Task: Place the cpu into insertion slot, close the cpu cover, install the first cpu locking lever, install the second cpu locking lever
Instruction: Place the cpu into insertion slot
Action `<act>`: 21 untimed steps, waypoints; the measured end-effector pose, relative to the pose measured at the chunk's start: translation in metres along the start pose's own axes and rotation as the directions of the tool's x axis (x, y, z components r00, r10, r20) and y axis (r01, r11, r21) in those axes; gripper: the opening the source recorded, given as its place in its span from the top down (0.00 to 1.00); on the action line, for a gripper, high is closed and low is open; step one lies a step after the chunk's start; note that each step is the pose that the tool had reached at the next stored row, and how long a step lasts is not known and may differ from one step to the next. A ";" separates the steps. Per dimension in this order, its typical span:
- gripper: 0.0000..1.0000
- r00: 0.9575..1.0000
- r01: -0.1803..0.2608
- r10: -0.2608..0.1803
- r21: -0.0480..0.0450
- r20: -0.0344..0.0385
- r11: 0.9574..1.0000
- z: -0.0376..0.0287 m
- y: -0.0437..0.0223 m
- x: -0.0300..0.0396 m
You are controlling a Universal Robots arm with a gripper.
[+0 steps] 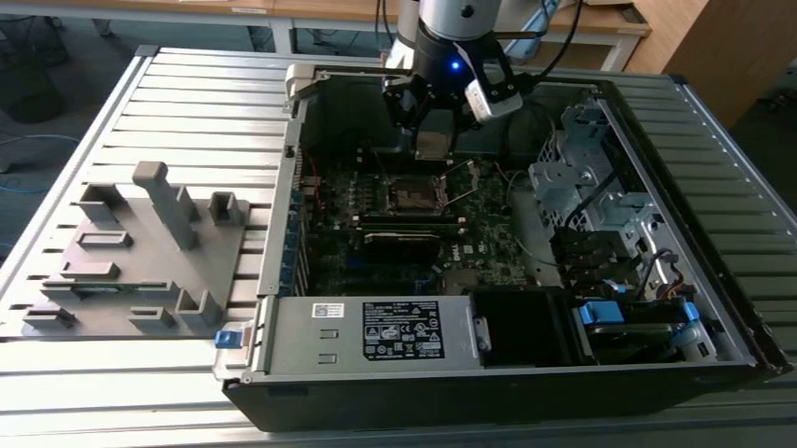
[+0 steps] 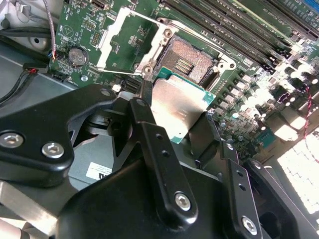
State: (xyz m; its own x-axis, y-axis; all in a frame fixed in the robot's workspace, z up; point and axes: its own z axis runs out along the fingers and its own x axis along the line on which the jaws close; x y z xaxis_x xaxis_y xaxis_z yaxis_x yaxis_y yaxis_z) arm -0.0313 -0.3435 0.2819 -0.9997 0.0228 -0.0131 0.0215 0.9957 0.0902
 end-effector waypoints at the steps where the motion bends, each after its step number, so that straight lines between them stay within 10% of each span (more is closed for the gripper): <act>1: 0.46 1.000 0.000 0.000 0.000 0.000 1.000 0.0005 -0.0001 0.0000; 21: 0.46 1.000 0.002 -0.002 0.000 0.000 1.000 0.0081 -0.0008 0.0004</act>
State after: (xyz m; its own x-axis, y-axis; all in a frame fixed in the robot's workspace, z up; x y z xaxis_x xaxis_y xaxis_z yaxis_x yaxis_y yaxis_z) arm -0.0316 -0.3435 0.2737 -0.9997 0.0206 -0.0132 0.0193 0.9958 0.0898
